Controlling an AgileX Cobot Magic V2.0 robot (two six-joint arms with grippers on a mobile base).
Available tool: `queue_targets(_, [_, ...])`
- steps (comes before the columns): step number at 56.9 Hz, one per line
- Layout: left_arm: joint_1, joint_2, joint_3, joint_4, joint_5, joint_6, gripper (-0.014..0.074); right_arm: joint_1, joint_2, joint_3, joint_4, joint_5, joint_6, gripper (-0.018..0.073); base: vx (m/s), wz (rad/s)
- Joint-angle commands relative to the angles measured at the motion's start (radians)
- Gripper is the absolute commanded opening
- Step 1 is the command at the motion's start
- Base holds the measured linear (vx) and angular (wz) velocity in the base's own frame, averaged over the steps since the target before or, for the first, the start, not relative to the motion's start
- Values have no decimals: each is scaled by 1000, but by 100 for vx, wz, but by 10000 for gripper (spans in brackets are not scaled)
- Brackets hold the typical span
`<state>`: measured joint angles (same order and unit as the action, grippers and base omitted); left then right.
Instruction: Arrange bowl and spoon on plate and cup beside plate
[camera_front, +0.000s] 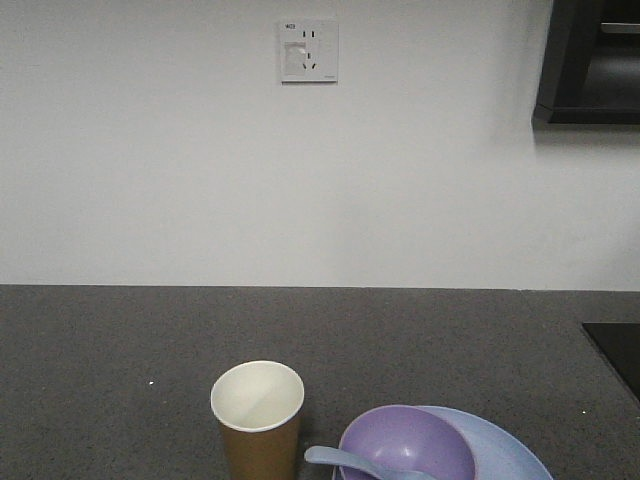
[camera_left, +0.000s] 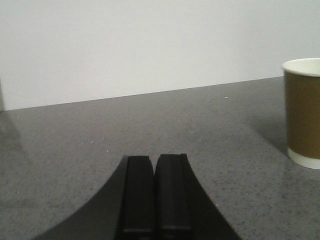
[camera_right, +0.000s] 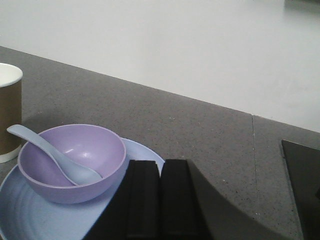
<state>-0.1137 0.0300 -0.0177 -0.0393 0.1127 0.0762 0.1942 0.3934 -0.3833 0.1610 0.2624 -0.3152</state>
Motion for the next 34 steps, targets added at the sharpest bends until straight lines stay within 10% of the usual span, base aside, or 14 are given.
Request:
queue_targets(1, [40, -68, 23, -30, -89, -10, -3, -2, 5, -27, 3, -85, -10, -6, 0, 0])
queue_targets(34, [28, -47, 19, 13, -66, -7, -3, -2, 4, -27, 3, -82, -10, -6, 0, 0])
